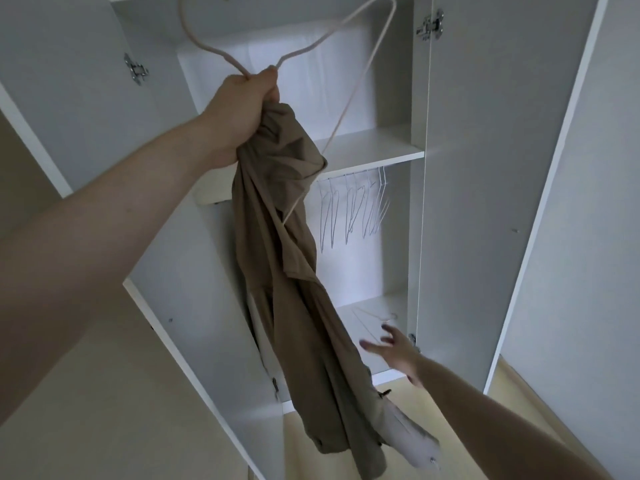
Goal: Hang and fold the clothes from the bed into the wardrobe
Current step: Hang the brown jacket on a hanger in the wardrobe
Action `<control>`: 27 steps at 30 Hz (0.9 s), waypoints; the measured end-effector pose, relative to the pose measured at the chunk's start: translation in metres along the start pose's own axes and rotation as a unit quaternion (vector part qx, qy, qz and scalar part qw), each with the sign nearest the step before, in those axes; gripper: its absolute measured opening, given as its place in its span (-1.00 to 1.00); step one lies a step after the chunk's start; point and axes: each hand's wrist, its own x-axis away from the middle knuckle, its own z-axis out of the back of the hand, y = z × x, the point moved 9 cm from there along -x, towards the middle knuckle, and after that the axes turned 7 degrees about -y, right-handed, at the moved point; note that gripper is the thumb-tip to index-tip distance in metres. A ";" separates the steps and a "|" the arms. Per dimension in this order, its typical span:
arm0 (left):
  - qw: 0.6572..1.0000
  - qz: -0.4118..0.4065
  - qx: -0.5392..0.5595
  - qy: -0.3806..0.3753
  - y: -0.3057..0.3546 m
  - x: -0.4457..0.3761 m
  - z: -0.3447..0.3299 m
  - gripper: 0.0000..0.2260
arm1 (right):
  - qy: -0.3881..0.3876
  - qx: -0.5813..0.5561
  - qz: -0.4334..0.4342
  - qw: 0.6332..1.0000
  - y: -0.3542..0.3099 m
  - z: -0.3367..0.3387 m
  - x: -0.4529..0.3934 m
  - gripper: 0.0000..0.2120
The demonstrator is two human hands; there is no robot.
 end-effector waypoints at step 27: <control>0.964 0.165 0.099 -0.185 -0.051 0.061 0.063 -0.55 | -0.055 -0.077 0.192 0.977 -0.180 0.010 -0.033 -0.76</control>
